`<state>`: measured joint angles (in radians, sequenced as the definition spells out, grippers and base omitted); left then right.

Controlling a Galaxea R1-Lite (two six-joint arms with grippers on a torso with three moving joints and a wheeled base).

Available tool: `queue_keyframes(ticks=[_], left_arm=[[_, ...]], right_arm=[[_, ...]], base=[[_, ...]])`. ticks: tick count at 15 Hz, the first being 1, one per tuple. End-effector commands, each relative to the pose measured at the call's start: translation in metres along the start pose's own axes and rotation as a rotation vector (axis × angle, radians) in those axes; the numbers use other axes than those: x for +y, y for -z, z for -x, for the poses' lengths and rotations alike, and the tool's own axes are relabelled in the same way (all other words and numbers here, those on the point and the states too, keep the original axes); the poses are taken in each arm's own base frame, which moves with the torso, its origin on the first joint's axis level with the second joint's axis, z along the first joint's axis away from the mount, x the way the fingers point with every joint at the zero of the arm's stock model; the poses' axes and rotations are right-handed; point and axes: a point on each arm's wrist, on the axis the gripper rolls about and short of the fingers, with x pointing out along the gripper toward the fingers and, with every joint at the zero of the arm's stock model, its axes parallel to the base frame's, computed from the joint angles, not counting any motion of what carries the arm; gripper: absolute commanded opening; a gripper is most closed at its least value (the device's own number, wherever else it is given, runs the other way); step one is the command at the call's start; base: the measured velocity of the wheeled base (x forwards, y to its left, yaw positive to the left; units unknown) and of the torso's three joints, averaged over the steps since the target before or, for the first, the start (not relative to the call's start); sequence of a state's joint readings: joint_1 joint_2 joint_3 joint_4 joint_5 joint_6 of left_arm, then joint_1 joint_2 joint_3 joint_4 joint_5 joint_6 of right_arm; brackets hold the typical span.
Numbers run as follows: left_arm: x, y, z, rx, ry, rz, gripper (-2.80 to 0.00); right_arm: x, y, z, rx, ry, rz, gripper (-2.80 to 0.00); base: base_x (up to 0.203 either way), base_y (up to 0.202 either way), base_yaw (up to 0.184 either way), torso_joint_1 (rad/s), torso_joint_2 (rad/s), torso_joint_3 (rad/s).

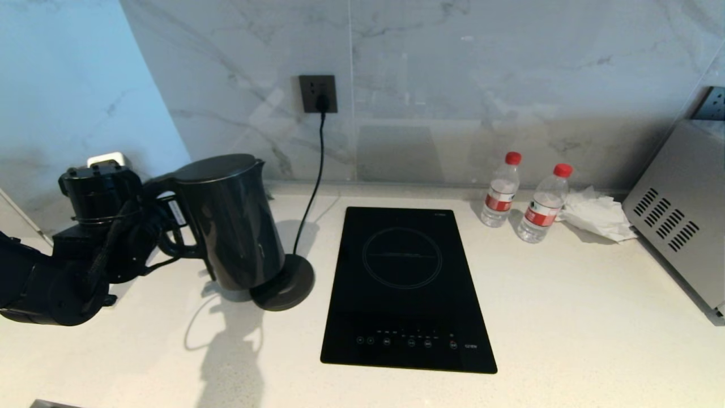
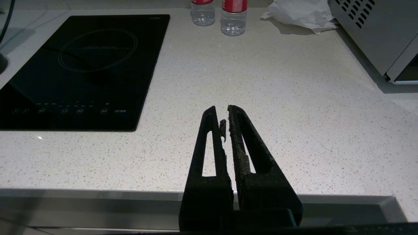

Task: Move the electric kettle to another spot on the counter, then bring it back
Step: Place it by the sink

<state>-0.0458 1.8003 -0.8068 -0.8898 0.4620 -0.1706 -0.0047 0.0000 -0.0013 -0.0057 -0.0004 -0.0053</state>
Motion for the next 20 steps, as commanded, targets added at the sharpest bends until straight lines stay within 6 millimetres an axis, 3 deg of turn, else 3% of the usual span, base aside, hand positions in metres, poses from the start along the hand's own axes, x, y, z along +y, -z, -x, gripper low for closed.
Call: queue_keyframes(ticks=[1, 12, 20], left_arm=[[0.01, 0.004, -0.008, 0.011, -0.019, -0.001, -2.8], [0.055, 0.001, -0.027, 0.027, -0.022, 0.033, -2.8], [0.071, 0.011, -0.037, 0.061, -0.052, 0.037, -2.8]], right_arm=[[0.0, 0.0, 0.0, -0.001, -0.001, 0.001, -2.8], [0.0, 0.0, 0.0, -0.001, 0.0, 0.001, -2.8], [0.0, 0.0, 0.0, -0.001, 0.001, 0.001, -2.8]], base=[[0.0, 0.0, 0.0, 0.0, 0.0, 0.0], [0.0, 0.0, 0.0, 0.0, 0.0, 0.0], [0.0, 0.0, 0.0, 0.0, 0.0, 0.0]])
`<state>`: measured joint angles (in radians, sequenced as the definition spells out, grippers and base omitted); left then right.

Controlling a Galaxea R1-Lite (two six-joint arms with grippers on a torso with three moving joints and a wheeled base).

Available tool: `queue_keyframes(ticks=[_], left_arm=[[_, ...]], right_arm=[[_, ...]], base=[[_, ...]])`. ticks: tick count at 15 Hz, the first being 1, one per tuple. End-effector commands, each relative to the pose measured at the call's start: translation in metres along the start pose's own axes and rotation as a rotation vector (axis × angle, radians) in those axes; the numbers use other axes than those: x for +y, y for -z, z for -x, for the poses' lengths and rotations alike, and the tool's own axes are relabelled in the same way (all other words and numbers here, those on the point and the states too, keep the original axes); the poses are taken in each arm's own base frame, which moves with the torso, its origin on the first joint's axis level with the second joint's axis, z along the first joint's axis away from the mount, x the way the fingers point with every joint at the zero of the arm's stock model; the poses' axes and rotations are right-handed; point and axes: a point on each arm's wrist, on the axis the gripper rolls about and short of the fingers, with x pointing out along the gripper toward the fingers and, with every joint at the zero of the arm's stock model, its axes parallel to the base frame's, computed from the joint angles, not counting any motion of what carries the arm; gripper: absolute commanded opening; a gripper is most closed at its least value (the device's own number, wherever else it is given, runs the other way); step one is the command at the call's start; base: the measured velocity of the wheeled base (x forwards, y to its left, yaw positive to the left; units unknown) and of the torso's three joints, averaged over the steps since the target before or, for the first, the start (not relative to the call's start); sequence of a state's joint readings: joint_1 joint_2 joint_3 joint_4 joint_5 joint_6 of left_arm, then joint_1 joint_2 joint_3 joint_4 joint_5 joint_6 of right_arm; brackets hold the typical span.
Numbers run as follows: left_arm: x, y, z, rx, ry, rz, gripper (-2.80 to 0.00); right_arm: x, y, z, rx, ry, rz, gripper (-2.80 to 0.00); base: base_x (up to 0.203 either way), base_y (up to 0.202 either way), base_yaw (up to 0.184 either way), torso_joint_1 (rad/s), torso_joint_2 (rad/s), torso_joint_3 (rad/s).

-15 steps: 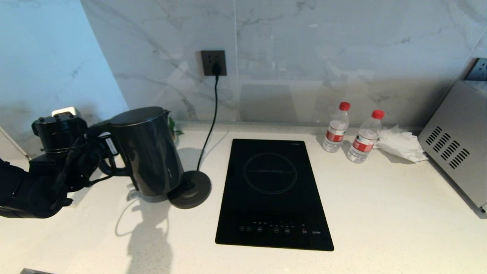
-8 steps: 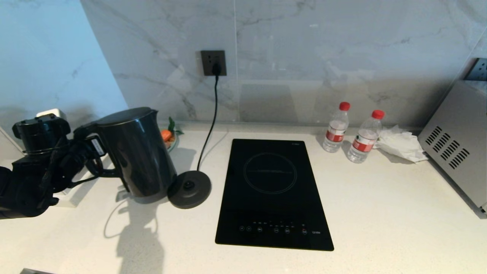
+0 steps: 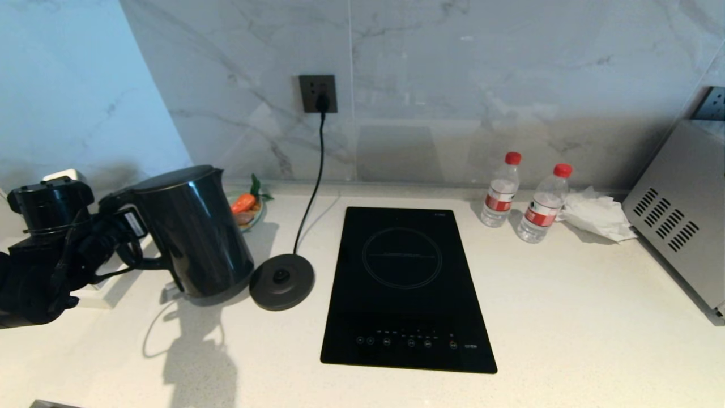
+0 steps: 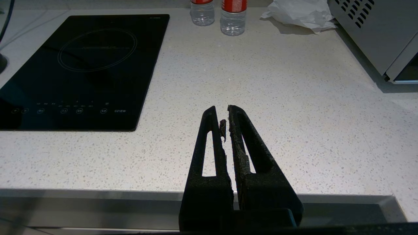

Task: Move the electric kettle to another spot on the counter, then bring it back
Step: Place it by the sink

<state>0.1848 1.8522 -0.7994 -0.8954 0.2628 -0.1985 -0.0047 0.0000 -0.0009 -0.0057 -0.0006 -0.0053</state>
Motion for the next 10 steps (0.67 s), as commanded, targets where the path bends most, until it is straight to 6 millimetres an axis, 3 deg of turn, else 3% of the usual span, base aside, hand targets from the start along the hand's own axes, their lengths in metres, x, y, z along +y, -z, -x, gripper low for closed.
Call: queue_keyframes(ticks=[1, 10], left_arm=[[0.008, 0.003, -0.005, 0.01, -0.002, 0.003, -2.8], [0.034, 0.008, -0.012, 0.045, -0.007, 0.009, -2.8]], right_arm=[[0.0, 0.0, 0.0, -0.001, 0.001, 0.001, -2.8], [0.0, 0.0, 0.0, -0.001, -0.001, 0.001, -2.8]], base=[[0.0, 0.0, 0.0, 0.0, 0.0, 0.0], [0.0, 0.0, 0.0, 0.0, 0.0, 0.0]])
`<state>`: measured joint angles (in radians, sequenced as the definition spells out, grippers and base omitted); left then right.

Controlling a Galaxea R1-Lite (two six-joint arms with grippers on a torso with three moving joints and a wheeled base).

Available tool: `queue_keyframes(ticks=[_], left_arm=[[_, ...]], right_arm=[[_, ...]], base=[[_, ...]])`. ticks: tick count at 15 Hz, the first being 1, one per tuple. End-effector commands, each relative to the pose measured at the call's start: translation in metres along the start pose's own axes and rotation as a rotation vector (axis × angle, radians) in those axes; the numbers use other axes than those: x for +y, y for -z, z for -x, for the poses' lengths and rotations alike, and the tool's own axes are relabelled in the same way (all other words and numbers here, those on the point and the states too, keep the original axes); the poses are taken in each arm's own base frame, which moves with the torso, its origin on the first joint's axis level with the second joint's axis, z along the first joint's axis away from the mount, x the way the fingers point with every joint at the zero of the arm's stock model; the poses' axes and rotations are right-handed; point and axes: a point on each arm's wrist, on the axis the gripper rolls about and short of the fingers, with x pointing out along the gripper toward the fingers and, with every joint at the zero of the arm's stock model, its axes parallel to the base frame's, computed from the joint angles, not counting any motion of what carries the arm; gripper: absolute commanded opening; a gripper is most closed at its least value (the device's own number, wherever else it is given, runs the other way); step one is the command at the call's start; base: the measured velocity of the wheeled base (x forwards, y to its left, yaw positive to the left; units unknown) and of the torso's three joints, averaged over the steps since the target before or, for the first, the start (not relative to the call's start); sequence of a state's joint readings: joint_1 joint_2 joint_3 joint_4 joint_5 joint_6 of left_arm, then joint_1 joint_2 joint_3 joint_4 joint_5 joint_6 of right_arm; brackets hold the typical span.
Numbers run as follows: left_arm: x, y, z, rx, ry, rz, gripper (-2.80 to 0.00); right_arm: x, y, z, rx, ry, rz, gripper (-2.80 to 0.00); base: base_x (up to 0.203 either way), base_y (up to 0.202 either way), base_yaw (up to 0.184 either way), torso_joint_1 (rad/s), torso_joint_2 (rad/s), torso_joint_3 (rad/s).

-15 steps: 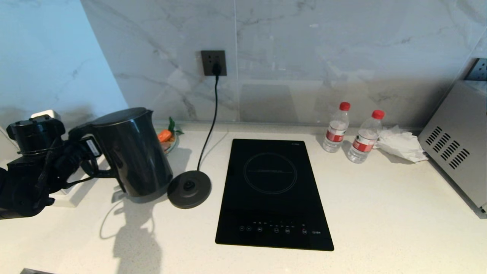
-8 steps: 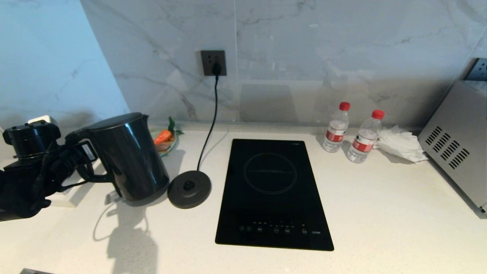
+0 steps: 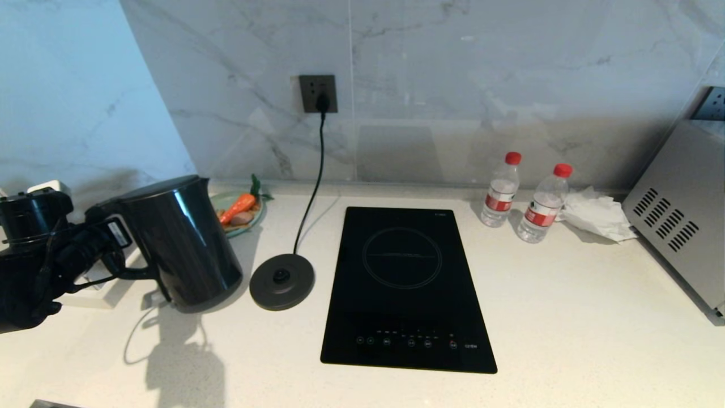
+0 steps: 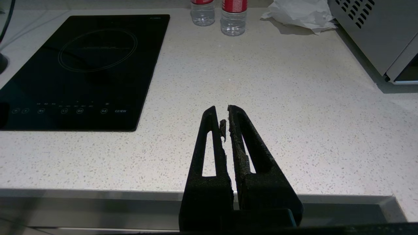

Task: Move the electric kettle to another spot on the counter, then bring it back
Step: Place it by the sink

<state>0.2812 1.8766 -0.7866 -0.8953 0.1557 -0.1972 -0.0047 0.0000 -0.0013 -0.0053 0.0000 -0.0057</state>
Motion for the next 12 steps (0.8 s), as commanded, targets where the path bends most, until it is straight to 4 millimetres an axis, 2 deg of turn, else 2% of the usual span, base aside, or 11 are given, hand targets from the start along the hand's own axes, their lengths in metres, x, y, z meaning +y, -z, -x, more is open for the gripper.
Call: queue_keyframes(ticks=[1, 6, 12], left_arm=[[0.006, 0.003, -0.003, 0.006, -0.016, 0.002, -2.8], [0.008, 0.016, 0.004, 0.073, 0.058, -0.003, -2.8], [0.015, 0.023, 0.007, 0.077, 0.095, -0.016, -2.8]], right_arm=[[0.0, 0.0, 0.0, -0.001, 0.0, 0.0, -2.8], [0.0, 0.0, 0.0, -0.001, 0.0, 0.0, -2.8], [0.0, 0.0, 0.0, -0.002, 0.001, 0.0, -2.8]], base=[[0.0, 0.0, 0.0, 0.0, 0.0, 0.0], [0.0, 0.0, 0.0, 0.0, 0.0, 0.0], [0.0, 0.0, 0.0, 0.0, 0.0, 0.0]])
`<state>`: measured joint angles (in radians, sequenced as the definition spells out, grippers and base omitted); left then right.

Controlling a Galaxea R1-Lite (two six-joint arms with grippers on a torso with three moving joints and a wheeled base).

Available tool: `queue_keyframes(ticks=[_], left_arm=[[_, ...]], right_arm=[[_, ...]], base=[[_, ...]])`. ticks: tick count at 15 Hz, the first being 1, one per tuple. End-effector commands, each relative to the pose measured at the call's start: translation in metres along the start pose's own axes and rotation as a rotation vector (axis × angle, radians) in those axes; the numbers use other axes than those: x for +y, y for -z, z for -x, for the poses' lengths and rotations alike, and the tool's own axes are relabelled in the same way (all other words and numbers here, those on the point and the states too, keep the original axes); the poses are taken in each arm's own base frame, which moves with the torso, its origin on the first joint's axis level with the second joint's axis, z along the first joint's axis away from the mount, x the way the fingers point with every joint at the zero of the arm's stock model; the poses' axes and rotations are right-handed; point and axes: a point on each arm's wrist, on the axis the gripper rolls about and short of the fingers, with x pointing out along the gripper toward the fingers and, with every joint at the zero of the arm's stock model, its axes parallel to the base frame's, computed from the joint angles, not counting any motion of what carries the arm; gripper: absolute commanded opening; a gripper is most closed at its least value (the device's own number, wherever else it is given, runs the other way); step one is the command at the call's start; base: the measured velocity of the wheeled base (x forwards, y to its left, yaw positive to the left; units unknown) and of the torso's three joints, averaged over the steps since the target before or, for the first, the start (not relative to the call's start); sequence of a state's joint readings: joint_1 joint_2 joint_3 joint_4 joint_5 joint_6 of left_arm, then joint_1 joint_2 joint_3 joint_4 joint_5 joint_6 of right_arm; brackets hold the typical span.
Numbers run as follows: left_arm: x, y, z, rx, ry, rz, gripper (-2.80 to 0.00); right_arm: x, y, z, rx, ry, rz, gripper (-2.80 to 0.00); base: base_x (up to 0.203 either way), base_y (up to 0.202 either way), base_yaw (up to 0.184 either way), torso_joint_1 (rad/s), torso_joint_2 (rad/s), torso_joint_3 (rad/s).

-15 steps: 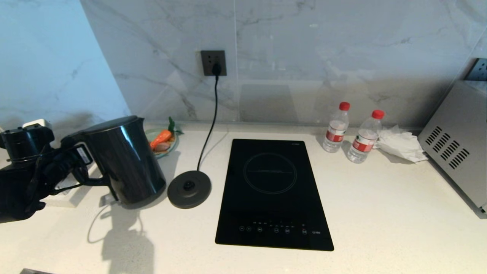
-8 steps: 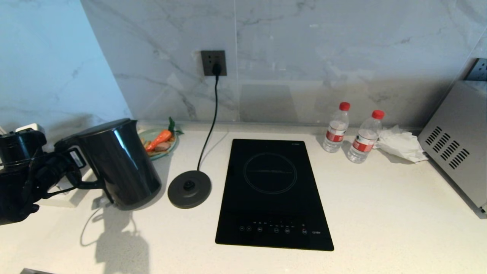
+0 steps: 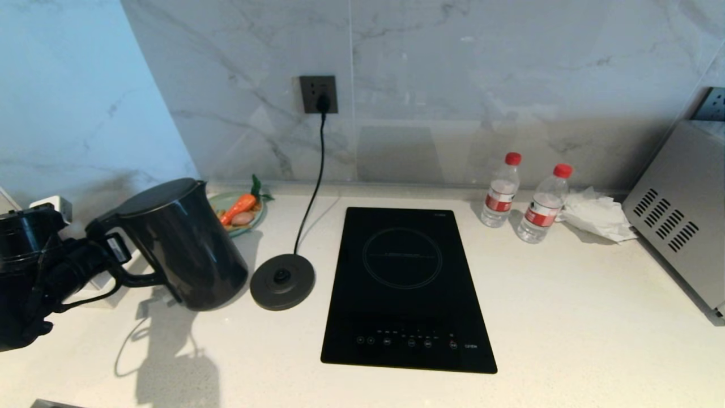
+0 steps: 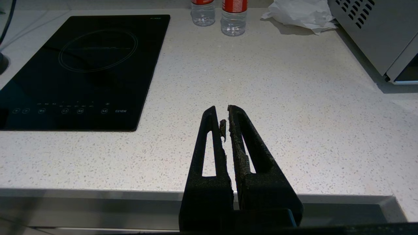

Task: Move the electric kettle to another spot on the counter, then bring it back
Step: Place it by the sink

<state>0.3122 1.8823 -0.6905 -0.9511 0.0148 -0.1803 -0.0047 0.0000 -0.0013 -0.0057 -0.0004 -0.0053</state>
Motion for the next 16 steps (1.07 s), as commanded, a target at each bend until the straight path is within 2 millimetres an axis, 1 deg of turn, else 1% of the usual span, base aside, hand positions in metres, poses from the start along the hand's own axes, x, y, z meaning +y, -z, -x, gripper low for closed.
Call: queue_keyframes(ticks=[1, 5, 9, 13, 16], left_arm=[[0.004, 0.005, 0.0, 0.014, -0.007, -0.002, -2.8], [0.007, 0.011, 0.0, 0.038, -0.015, -0.035, -2.8], [0.006, 0.02, 0.006, 0.063, -0.001, -0.077, -2.8], [0.007, 0.018, 0.002, 0.013, -0.007, -0.078, -2.8], [0.01, 0.017, 0.006, 0.007, -0.022, -0.075, -2.8]], right_arm=[[0.0, 0.0, 0.0, 0.0, 0.0, 0.001, -2.8], [0.0, 0.0, 0.0, -0.001, 0.0, 0.001, -2.8], [0.0, 0.0, 0.0, 0.0, -0.001, 0.001, -2.8], [0.0, 0.0, 0.0, -0.002, 0.001, 0.001, -2.8], [0.0, 0.0, 0.0, 0.0, 0.001, 0.001, -2.8]], base=[[0.0, 0.0, 0.0, 0.0, 0.0, 0.0], [0.0, 0.0, 0.0, 0.0, 0.0, 0.0], [0.0, 0.0, 0.0, 0.0, 0.0, 0.0], [0.0, 0.0, 0.0, 0.0, 0.0, 0.0], [0.0, 0.0, 0.0, 0.0, 0.0, 0.0]])
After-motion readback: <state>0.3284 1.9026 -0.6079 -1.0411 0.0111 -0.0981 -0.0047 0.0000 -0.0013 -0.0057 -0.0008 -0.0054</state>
